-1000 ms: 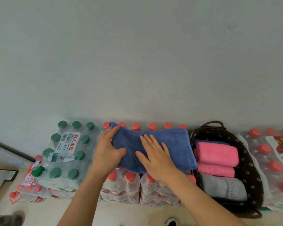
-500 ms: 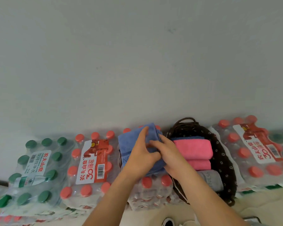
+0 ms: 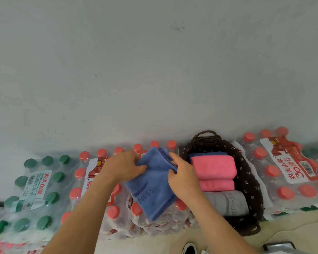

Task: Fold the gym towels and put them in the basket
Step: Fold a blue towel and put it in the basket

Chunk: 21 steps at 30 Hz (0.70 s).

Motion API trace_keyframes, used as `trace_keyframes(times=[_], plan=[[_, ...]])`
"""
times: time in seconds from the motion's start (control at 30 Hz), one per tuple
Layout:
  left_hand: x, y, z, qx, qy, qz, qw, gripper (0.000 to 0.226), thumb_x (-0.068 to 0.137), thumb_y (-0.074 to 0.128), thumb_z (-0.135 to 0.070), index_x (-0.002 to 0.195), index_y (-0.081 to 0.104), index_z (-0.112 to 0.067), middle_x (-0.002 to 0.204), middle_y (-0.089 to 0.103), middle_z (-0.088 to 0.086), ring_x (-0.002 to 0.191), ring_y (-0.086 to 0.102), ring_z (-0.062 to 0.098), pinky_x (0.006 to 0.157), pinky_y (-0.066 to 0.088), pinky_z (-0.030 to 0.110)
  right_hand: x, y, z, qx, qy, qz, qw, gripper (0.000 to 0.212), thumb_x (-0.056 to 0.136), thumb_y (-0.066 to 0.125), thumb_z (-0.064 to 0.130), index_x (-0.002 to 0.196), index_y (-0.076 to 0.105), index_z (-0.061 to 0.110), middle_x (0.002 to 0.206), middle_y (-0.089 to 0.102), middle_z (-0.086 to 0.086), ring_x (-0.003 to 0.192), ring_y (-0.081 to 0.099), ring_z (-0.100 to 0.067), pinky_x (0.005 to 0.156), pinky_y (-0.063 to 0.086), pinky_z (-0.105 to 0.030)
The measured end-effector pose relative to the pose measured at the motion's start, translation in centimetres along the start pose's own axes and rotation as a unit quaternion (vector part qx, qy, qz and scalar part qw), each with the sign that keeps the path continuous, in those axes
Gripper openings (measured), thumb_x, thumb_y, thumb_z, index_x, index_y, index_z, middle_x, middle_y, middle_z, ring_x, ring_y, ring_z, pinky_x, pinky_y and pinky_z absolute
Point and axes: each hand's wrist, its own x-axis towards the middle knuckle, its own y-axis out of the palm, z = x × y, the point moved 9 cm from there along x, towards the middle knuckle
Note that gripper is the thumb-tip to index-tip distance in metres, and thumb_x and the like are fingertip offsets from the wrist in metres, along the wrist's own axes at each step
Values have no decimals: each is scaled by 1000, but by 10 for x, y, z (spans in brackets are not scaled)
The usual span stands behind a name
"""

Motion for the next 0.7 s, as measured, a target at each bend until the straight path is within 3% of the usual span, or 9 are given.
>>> trace_keyframes(times=[0.1,0.2,0.3,0.37,0.5,0.7], plan=[[-26,30,-3,-51,15,130,990,33,81,61,-38,57,49,-19,50,53,-6,51,52,11,51,40,21,7,4,7,-95,-19,79,992,45,73,46,10,111,64,25,110,68,-1,101,62,-28,82,52,-41],[-54,58,-10,-145,36,229,962,16,85,63,-40,76,63,-27,64,65,-13,53,60,1,55,45,13,9,9,12,-177,-30,162,970,32,73,51,17,98,67,28,106,66,3,95,63,-23,76,54,-38],[-49,53,-7,-233,52,132,962,13,85,66,-39,86,67,-26,73,69,-10,63,64,2,61,52,21,7,8,12,-183,-36,219,958,6,73,57,22,73,63,24,82,60,4,77,62,-18,58,48,-32],[-42,44,-5,-320,40,46,945,14,84,68,-35,92,71,-25,82,73,-8,74,68,5,68,57,25,5,7,14,-195,-51,230,952,6,76,59,22,73,63,25,78,57,5,74,60,-17,52,39,-25],[-31,37,-2,-397,16,-85,914,4,84,70,-25,87,72,-26,82,72,-11,78,68,3,64,55,20,5,3,20,-209,-75,187,957,9,84,58,27,90,63,23,100,65,3,91,61,-19,68,48,-33],[-17,45,7,-304,-26,-145,941,20,91,59,-37,99,62,-19,97,67,-3,84,63,11,77,54,33,11,2,15,-197,-63,149,967,14,92,54,28,104,57,22,112,64,3,97,58,-17,77,49,-33]])
